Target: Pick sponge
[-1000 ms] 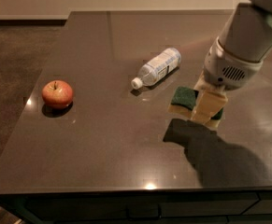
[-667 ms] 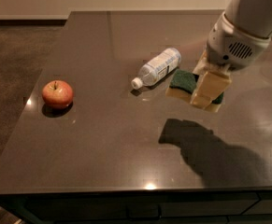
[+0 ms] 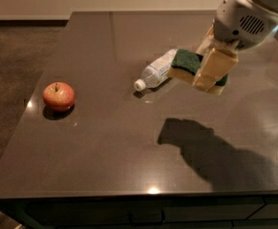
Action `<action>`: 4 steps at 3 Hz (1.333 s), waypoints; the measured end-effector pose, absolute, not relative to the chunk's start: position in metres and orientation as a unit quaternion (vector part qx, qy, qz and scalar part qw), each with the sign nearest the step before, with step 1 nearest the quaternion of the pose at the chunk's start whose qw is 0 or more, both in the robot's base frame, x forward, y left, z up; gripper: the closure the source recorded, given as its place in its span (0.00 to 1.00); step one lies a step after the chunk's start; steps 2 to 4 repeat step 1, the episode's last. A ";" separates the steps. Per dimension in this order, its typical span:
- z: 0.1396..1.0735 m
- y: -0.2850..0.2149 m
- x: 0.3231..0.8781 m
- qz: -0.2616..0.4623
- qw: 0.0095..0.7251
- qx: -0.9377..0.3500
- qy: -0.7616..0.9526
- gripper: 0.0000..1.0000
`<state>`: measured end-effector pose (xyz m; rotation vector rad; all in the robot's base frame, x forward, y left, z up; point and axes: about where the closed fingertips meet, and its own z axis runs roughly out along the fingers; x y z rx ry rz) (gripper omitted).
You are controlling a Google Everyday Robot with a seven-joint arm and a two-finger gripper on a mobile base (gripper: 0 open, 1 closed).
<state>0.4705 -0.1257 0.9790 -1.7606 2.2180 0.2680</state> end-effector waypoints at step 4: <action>0.979 -0.125 0.471 0.093 0.150 -0.612 0.771 1.00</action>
Offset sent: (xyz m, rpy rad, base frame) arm 0.0000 0.0000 0.0000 0.0000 0.0000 0.0000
